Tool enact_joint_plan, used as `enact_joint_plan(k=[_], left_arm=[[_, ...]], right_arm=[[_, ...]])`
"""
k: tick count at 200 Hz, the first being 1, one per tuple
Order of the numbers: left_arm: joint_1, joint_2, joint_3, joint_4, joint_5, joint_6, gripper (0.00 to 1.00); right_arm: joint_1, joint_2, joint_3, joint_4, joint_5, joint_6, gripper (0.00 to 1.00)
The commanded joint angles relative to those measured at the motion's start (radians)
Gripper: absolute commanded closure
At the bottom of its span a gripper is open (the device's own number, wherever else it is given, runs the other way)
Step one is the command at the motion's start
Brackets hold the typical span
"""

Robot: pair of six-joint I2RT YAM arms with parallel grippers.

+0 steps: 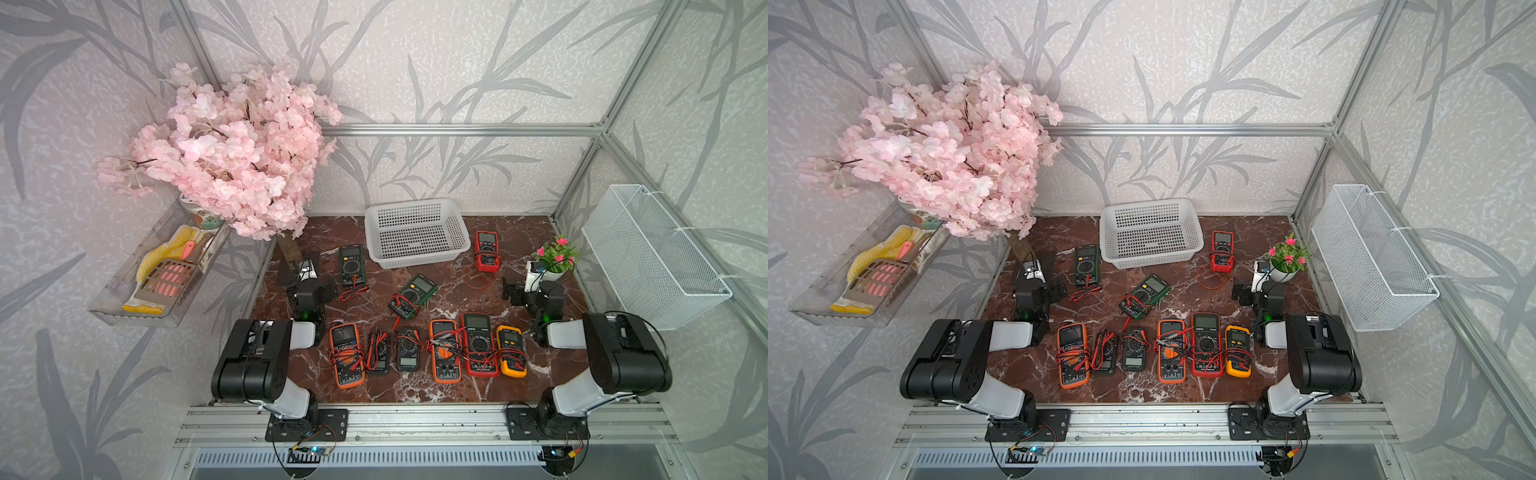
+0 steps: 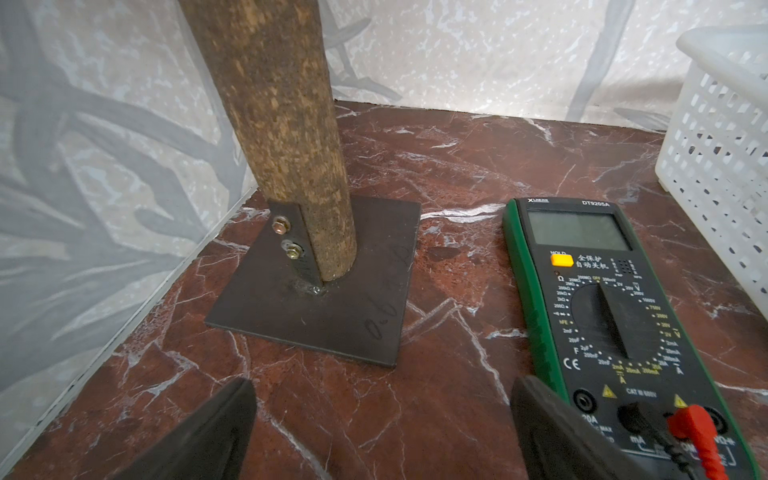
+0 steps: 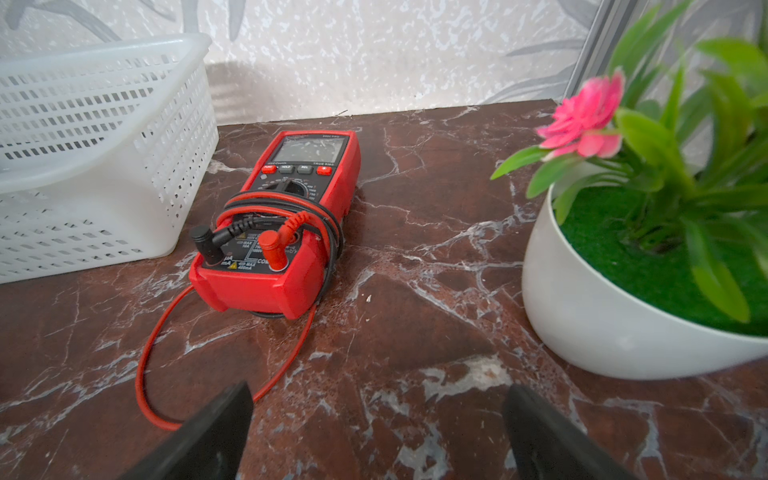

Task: Put the multimeter into the basket
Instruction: Pick up the multimeter from the center of the board.

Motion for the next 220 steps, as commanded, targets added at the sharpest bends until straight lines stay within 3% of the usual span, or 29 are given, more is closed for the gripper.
enact_joint_plan(k=[1,95,139,155,179,220], left_arm=[[0.002,-0.014,0.007,0.002,-0.002,0.001,0.00],[0.004,-0.013,0.008,-0.001,0.002,0.000,0.00],[0.004,-0.040,0.016,-0.034,0.072,0.034,0.00],[0.003,-0.101,0.042,-0.137,0.072,0.031,0.00],[0.000,-0.207,0.089,-0.317,0.044,0.009,0.00],[-0.024,-0.398,0.164,-0.576,0.025,-0.018,0.00]], right_arm=[[0.005,0.002,0.013,0.026,-0.004,-0.002,0.01],[0.005,0.000,0.010,0.030,0.000,-0.001,0.01],[0.004,-0.080,-0.084,0.136,0.134,0.045,0.01],[0.004,-0.182,-0.071,0.017,0.169,0.063,0.01],[0.004,-0.355,0.005,-0.307,0.166,0.135,0.01],[0.004,-0.548,0.155,-0.624,0.068,0.341,0.01]])
